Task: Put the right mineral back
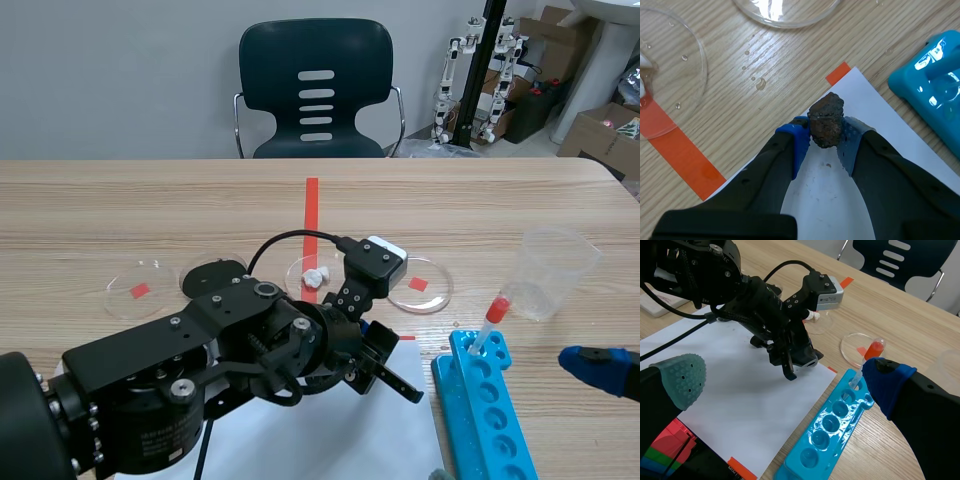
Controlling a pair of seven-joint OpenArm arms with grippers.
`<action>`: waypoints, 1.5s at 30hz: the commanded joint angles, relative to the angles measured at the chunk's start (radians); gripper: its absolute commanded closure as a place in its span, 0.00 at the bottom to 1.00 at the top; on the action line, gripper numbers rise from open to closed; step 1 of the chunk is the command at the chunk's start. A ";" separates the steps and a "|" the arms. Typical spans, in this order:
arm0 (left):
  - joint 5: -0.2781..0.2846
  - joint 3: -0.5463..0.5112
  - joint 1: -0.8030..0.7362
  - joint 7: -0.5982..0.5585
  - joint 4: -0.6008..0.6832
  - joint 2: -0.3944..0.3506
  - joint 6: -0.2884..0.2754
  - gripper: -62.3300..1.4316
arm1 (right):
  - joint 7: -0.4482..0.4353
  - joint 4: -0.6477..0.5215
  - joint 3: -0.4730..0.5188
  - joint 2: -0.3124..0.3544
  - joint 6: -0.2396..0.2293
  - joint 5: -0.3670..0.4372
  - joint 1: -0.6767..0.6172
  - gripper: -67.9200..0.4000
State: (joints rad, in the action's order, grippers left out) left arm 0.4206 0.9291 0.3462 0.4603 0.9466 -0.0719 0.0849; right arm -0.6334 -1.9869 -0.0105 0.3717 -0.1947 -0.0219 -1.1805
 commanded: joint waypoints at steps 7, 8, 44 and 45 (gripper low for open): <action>0.002 0.003 0.011 -0.012 0.003 0.013 -0.002 0.89 | -0.015 -0.014 0.004 0.000 0.004 0.007 0.001 0.00; 0.002 0.003 0.011 -0.008 0.003 0.013 -0.002 0.89 | -0.015 -0.014 0.004 0.000 0.004 0.007 0.001 0.00; -0.025 0.003 0.014 -0.015 0.141 -0.065 -0.002 0.00 | -0.015 -0.014 0.004 0.000 0.004 0.007 0.001 0.00; -0.025 0.003 0.014 -0.015 0.141 -0.065 -0.002 0.00 | -0.015 -0.014 0.004 0.000 0.004 0.007 0.001 0.00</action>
State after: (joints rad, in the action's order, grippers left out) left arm 0.3939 0.9291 0.3466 0.4599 1.0779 -0.1467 0.0849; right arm -0.6338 -1.9869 -0.0105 0.3717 -0.1947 -0.0219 -1.1805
